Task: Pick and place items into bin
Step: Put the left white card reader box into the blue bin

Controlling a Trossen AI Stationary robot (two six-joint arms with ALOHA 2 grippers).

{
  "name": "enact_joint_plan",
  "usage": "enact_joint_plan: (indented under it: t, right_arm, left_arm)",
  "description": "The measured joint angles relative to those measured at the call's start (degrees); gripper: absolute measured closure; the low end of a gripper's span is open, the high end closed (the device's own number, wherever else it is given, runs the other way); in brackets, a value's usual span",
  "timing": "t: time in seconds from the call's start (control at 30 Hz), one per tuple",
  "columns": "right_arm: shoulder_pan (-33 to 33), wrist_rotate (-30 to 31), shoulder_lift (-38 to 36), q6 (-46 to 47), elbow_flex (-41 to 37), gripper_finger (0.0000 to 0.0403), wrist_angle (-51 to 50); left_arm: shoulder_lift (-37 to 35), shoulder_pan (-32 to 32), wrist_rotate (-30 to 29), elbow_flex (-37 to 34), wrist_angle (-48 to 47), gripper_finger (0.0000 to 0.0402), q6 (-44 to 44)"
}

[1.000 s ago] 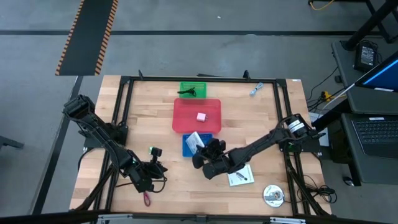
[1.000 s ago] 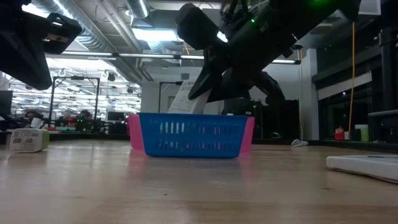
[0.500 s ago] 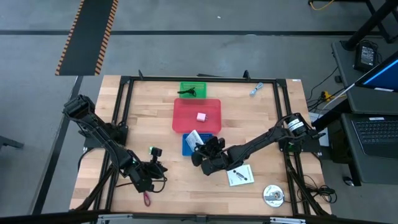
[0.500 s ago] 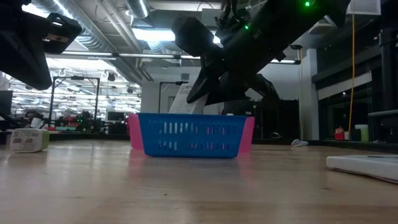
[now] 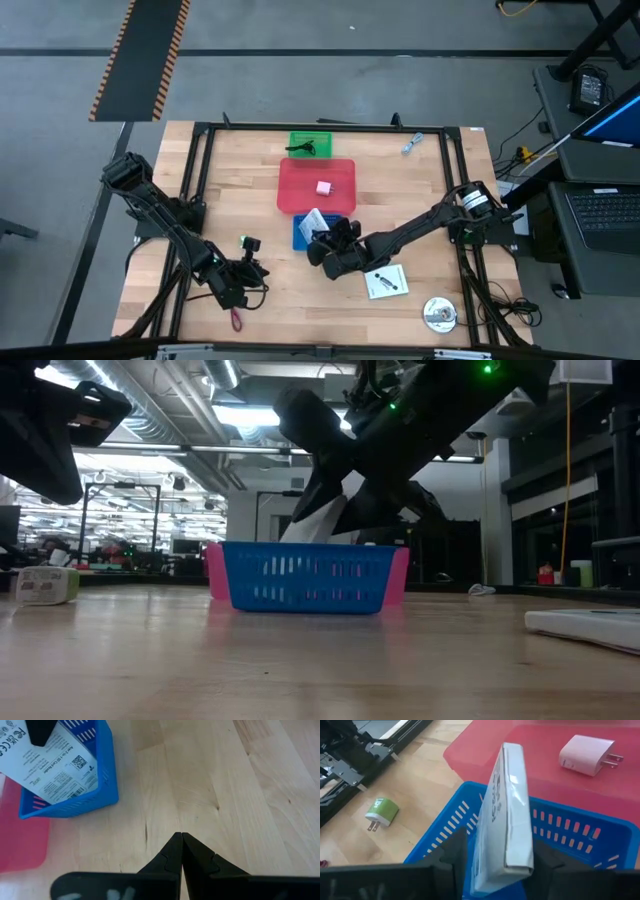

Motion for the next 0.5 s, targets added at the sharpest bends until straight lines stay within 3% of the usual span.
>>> enact_joint_plan:
  t: [0.5]
  right_arm:
    - [0.54,1.34,-2.78,-4.52,1.71,0.0259,-3.41]
  left_arm:
    - [0.00,0.00,0.36,0.00,-0.01,0.0398,-0.02]
